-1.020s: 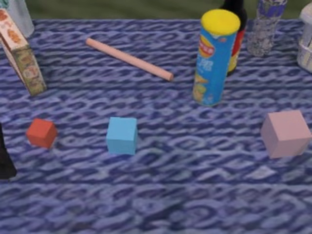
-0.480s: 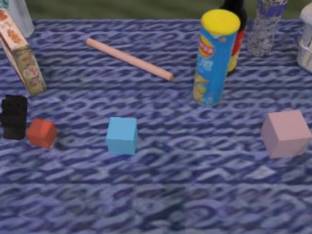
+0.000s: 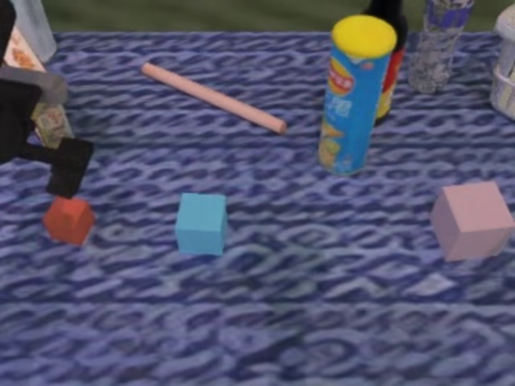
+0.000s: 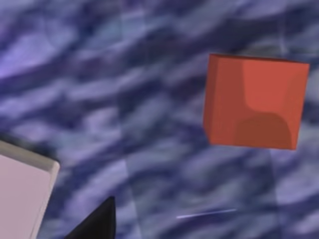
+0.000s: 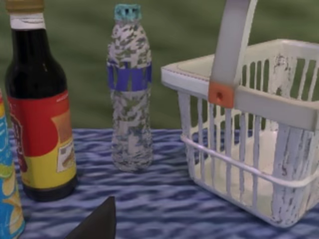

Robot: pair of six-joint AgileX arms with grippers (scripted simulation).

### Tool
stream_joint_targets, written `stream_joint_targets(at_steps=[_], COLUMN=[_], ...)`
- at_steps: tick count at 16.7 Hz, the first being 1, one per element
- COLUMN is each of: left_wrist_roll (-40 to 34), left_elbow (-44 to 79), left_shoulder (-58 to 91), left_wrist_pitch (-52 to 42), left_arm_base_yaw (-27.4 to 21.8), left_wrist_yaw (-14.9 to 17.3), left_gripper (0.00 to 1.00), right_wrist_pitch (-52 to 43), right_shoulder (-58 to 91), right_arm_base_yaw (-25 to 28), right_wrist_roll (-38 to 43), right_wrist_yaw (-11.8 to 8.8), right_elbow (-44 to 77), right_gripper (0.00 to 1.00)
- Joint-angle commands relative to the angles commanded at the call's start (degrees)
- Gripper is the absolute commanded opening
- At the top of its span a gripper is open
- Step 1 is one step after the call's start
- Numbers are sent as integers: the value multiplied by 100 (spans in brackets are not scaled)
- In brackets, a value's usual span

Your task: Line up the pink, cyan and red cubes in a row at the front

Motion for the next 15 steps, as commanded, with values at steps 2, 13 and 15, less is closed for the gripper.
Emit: stream_joint_targets(at_steps=[2,13,15], left_wrist_roll=[61,143,153], left_elbow=[536,1111,913], left_shoulder=[680,1459,1594], left_wrist_pitch=[-355,-658,-334], left_arm_base_yaw=[-33,-52,-62], left_wrist_yaw=[6,17,19], left_gripper=[100,100,100], right_wrist_pitch=[0,0,0], right_shoulder=[0,0,0], right_arm_base_yaw=[0,0,0], right_wrist_roll=[0,0,0], right_wrist_yaw=[0,0,0], right_elbow=[0,0,0], right_gripper=[100,100,100])
